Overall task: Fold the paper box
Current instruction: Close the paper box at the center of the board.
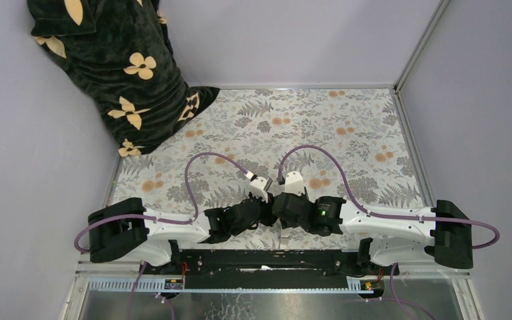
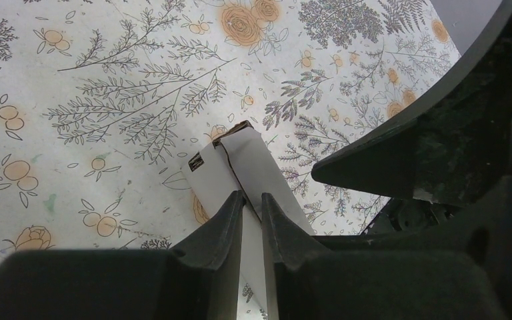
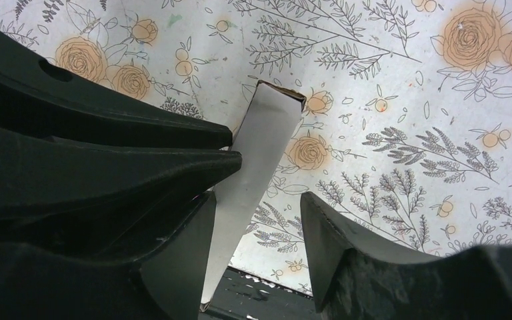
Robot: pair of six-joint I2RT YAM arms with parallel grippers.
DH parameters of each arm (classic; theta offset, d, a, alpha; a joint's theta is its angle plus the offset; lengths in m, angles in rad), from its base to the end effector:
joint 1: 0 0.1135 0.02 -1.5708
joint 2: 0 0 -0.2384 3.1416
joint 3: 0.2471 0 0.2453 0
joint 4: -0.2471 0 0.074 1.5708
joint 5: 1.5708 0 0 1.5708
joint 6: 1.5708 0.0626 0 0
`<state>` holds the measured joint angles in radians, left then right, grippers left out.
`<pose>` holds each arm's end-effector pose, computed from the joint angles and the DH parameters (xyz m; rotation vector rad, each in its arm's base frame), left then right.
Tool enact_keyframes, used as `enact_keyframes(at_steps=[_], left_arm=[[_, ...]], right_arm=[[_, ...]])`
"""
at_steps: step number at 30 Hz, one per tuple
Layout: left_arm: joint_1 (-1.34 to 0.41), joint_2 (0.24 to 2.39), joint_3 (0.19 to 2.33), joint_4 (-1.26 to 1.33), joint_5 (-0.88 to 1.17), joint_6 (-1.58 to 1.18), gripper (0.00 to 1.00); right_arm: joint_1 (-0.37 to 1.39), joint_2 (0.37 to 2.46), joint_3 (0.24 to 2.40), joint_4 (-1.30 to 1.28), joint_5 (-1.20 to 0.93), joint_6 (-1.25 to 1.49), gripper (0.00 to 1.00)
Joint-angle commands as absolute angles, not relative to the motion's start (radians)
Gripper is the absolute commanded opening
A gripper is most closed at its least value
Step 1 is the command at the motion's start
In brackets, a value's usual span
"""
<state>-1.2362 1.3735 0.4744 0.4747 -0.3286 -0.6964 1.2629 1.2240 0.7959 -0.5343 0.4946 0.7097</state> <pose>0.1142 -0.2670 0.1436 0.3401 2.0643 -0.9088 0.1053 0.2331 0.1876 -0.4705 2.3513 0.2929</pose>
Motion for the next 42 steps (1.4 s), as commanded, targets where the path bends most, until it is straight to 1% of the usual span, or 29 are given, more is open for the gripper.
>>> enact_keyframes(at_steps=[1, 5, 18, 19, 21, 22, 30, 42], left_arm=[[-1.246, 1.419, 0.441, 0.346, -0.293, -0.68, 0.21], [-1.246, 1.419, 0.444, 0.342, -0.294, -0.681, 0.21], [-1.246, 1.432, 0.463, 0.333, -0.289, -0.681, 0.21], [-1.245, 1.431, 0.464, 0.333, -0.288, -0.681, 0.21], [-1.246, 1.43, 0.466, 0.331, -0.287, -0.68, 0.21], [-1.246, 1.428, 0.466, 0.33, -0.287, -0.68, 0.21], [-1.246, 1.436, 0.48, 0.325, -0.287, -0.67, 0.21], [-1.246, 1.462, 0.5, 0.318, -0.282, -0.661, 0.21]], right_arm=[[1.266, 1.247, 0.784, -0.512, 0.449, 0.767, 0.59], [1.28, 1.256, 0.766, -0.474, 0.457, 0.797, 0.57], [1.311, 1.316, 0.779, -0.413, 0.456, 0.834, 0.58], [1.314, 1.326, 0.78, -0.406, 0.456, 0.837, 0.57], [1.332, 1.331, 0.786, -0.405, 0.48, 0.849, 0.49], [1.343, 1.326, 0.788, -0.406, 0.495, 0.855, 0.47], [1.361, 1.269, 0.794, -0.403, 0.521, 0.859, 0.53], [1.402, 1.175, 0.781, -0.394, 0.611, 0.862, 0.54]])
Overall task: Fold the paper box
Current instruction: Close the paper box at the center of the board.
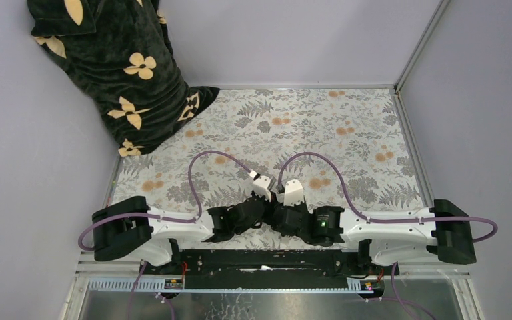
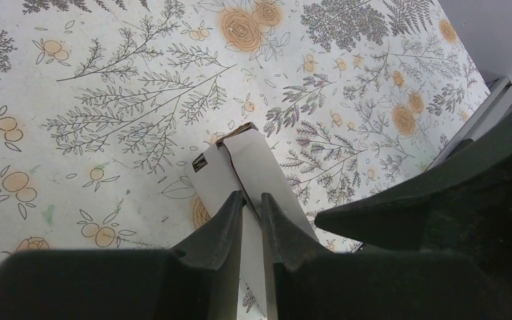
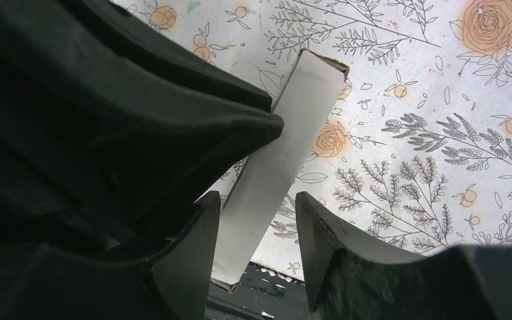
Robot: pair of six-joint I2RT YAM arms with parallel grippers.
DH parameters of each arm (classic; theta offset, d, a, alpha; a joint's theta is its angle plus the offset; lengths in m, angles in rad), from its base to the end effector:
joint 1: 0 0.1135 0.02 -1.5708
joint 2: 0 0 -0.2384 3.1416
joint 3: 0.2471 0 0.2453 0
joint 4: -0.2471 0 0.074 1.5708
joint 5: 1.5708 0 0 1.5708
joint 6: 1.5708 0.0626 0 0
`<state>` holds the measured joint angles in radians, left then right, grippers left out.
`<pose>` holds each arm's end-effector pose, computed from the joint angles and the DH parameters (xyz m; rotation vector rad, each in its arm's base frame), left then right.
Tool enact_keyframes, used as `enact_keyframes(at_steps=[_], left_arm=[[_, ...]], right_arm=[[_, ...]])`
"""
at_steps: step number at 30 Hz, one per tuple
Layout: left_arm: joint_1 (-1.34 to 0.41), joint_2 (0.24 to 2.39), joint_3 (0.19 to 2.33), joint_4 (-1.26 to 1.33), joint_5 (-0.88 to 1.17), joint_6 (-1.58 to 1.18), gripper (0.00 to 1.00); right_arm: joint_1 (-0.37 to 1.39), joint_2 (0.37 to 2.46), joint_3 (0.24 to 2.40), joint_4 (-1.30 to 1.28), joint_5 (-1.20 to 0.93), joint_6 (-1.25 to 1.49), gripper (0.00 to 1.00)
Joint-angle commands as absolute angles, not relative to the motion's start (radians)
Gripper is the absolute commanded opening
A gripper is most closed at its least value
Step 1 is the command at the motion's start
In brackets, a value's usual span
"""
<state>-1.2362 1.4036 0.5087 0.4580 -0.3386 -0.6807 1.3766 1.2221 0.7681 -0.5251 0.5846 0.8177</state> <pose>0.1170 -0.2732 0.1443 0.3532 2.0659 -0.8808 0.0820 0.2377 0.1824 -0.4405 2.3155 0.3145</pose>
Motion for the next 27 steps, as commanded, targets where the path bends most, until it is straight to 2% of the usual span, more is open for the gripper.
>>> enact_keyframes(at_steps=[1, 14, 15, 19, 27], left_arm=[[-1.246, 1.464, 0.501, 0.318, -0.282, -0.661, 0.21], [-1.247, 1.447, 0.501, 0.307, -0.281, -0.664, 0.21], [-1.246, 1.445, 0.499, 0.307, -0.28, -0.665, 0.21], [-1.247, 1.429, 0.488, 0.305, -0.281, -0.669, 0.21], [-1.247, 1.364, 0.476, 0.276, -0.284, -0.674, 0.22]], right_arm=[[1.406, 1.167, 0.78, -0.394, 0.618, 0.863, 0.54], [1.405, 1.3, 0.789, -0.459, 0.665, 0.949, 0.56], [1.405, 1.308, 0.786, -0.459, 0.671, 0.952, 0.54], [1.406, 1.304, 0.774, -0.466, 0.688, 0.959, 0.35], [1.392, 1.257, 0.732, -0.541, 0.705, 0.953, 0.36]])
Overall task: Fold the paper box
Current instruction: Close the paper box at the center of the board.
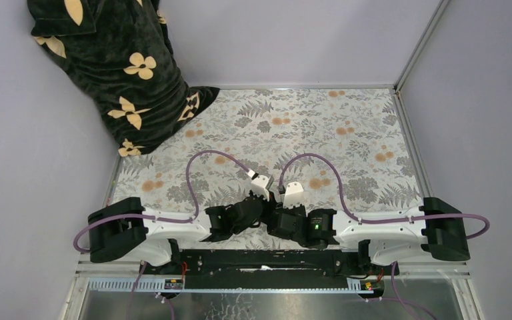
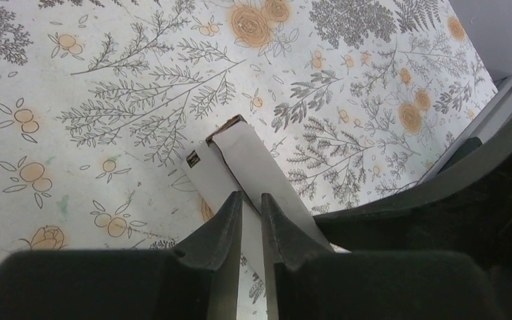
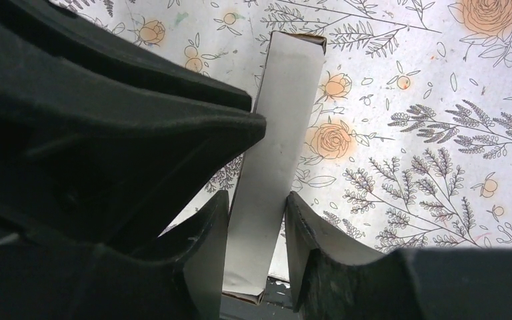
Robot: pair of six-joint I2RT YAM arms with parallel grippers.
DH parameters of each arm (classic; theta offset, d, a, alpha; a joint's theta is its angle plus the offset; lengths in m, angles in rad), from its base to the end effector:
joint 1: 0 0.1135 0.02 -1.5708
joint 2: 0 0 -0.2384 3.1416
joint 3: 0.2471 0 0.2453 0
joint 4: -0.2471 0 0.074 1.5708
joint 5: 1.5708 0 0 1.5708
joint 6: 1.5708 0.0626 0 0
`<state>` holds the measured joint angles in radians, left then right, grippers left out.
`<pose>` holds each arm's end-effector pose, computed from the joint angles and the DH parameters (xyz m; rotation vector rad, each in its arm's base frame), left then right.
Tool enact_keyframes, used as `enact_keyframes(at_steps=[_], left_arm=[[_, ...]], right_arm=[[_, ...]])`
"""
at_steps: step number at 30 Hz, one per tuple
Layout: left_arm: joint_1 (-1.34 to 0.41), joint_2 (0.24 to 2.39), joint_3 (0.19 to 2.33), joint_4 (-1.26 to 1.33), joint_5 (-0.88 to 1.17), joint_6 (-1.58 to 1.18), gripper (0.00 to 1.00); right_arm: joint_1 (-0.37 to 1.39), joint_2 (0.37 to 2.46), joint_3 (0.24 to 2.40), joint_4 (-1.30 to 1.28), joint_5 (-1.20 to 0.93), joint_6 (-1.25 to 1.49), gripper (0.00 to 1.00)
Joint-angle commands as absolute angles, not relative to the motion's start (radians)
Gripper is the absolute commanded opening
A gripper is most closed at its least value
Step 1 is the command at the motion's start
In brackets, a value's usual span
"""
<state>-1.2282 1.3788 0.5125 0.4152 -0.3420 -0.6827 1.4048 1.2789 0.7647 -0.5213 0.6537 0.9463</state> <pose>0.1185 -0.2698 0.1472 0.3457 2.0767 -0.8625 0.0790 0.2414 0.1707 -0.3185 2.3181 0.2855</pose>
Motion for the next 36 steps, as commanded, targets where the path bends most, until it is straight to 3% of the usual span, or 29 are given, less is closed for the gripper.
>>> enact_keyframes(at_steps=[1, 11, 18, 25, 36], left_arm=[[-1.247, 1.351, 0.474, 0.271, -0.285, -0.676, 0.22], [-1.246, 1.14, 0.421, 0.102, -0.331, -0.734, 0.24], [-1.19, 0.986, 0.4, -0.046, -0.385, -0.74, 0.29], [-1.062, 0.896, 0.353, -0.023, -0.282, -0.71, 0.3], [-0.98, 0.819, 0.291, 0.126, -0.023, -0.659, 0.3]], right_arm=[[1.387, 1.249, 0.725, -0.555, 0.705, 0.949, 0.36], [1.356, 1.222, 0.736, -0.607, 0.682, 0.803, 0.3], [1.355, 1.219, 0.73, -0.462, 0.466, 0.539, 0.24], [1.356, 1.172, 0.686, -0.353, 0.114, 0.368, 0.22], [1.356, 1.134, 0.674, -0.375, 0.038, 0.312, 0.22]])
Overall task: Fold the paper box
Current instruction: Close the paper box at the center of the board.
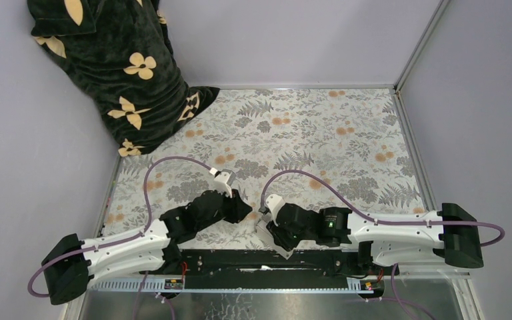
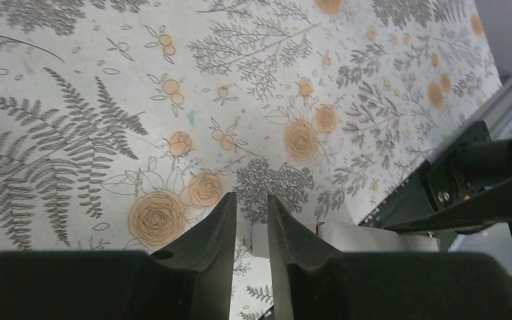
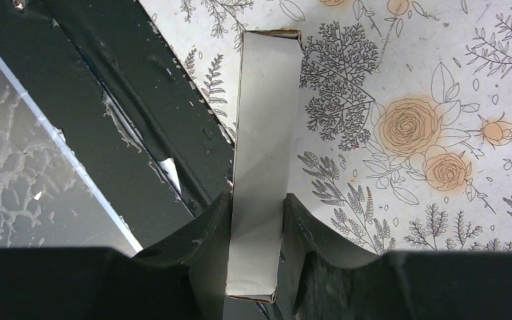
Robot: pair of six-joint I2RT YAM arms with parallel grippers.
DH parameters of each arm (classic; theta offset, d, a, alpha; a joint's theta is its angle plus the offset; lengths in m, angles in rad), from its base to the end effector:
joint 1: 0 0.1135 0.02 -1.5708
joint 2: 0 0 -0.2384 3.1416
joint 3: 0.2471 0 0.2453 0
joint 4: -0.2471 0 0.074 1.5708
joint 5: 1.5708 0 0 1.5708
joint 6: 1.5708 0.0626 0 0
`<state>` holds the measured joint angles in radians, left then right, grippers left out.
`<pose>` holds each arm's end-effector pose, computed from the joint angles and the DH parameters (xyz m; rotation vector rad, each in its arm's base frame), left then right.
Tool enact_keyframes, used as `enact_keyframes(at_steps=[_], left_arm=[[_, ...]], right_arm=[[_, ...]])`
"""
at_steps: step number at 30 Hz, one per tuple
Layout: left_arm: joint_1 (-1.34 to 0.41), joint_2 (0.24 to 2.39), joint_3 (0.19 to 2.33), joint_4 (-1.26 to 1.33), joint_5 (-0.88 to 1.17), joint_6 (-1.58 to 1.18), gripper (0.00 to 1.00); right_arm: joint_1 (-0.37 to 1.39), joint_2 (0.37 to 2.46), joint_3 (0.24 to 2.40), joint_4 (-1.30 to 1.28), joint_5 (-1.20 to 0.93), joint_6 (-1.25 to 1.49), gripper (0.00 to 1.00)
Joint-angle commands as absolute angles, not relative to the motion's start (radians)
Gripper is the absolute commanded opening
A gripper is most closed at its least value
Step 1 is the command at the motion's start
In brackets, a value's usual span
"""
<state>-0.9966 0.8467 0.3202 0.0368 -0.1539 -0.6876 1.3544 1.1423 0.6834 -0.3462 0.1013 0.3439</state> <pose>0.1263 -0.1776 0.1605 0.2349 2.1615 -0.8610 0.0610 0.2479 0.1805 -1.1569 2.1962 0.6672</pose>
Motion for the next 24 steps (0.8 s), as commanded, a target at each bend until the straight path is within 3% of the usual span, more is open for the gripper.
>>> enact_keyframes(at_steps=[1, 12, 17, 24], left_arm=[[-0.979, 0.809, 0.287, 0.125, -0.008, -0.661, 0.3], [-0.979, 0.579, 0.24, 0.002, 0.117, -0.718, 0.32], [-0.98, 0.635, 0.222, 0.06, 0.183, -0.724, 0.21], [-0.98, 0.681, 0.19, 0.136, 0.225, -0.743, 0.18]], right_arm=[[1.355, 1.138, 0.675, -0.383, 0.045, 0.315, 0.21], [1.358, 1.203, 0.681, -0.381, 0.053, 0.324, 0.2], [1.36, 1.218, 0.688, -0.375, 0.06, 0.331, 0.19], [1.371, 1.237, 0.689, -0.376, 0.074, 0.344, 0.19]])
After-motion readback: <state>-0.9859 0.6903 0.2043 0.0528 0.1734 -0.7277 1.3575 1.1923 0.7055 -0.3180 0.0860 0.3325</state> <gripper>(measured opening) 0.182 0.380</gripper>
